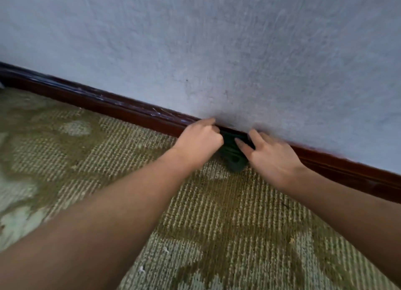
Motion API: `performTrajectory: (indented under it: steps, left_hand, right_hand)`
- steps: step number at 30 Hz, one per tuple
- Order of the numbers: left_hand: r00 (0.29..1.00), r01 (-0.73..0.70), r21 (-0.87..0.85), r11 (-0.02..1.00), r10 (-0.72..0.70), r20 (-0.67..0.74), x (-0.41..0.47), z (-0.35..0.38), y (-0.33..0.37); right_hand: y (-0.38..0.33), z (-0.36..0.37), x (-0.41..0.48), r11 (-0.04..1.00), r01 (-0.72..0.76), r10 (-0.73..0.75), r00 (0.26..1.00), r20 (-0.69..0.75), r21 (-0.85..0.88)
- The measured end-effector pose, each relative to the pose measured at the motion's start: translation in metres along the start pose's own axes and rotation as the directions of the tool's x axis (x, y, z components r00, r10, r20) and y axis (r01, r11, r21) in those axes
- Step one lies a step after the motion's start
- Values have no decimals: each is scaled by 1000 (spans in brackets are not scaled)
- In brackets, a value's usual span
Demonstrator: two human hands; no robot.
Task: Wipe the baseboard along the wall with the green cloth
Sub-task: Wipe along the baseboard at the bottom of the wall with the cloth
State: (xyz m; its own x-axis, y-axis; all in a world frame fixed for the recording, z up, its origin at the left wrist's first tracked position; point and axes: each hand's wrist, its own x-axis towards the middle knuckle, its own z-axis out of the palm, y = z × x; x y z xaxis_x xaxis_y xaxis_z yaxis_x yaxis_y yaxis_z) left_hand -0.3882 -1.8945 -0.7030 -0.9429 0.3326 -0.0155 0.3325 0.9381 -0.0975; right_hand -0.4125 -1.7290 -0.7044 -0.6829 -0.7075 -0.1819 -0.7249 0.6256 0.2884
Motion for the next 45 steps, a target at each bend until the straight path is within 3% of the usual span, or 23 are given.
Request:
performTrajectory:
  steps: [2,5,8,17,21,30,33,35,38,42,45]
  left_hand:
    - [991,-70,63,996,76,-111,-4,-4,1]
    - [984,-125,60,990,131,-120,-9,6,0]
    - [958,-182,10,983,179,-222,-4,13,1]
    - [885,-350,32,936,342,-317,6,21,11]
    - [892,-310,13,951,296,-342,-2,20,-11]
    - [966,-139,-170,976,96,-240,-8,9,-10]
    - [963,-178,-106,978,151,-221,-15,12,-6]
    - [950,-233,-26,972,222,-218,-15,16,-5]
    - [941,-247,53,968,253,-226,-7,21,-5]
    - [935,-257,14,966,253,-248,-7,27,-10]
    - [923,-278,38,960,278,-265,-7,32,-14]
  right_hand:
    - [2,1,-2,999,17,-20,998,-64,-38]
    - [8,5,-3,1000,14,-10,978,-209,18]
    - [20,12,-9,999,32,-30,974,-226,6]
    - [17,30,-29,994,-61,81,967,-240,88]
    - [4,24,-10,996,-39,59,967,-248,85]
    - [3,17,-7,1000,6,-7,998,-62,-5]
    - [8,8,-10,994,76,-87,985,-151,-78]
    - [10,10,-9,985,122,-137,983,-123,-122]
    - [9,14,-5,989,96,-113,983,-146,-115]
    - [8,24,-2,988,107,-117,989,-87,-109]
    - [4,26,-3,980,87,-117,979,-167,-177]
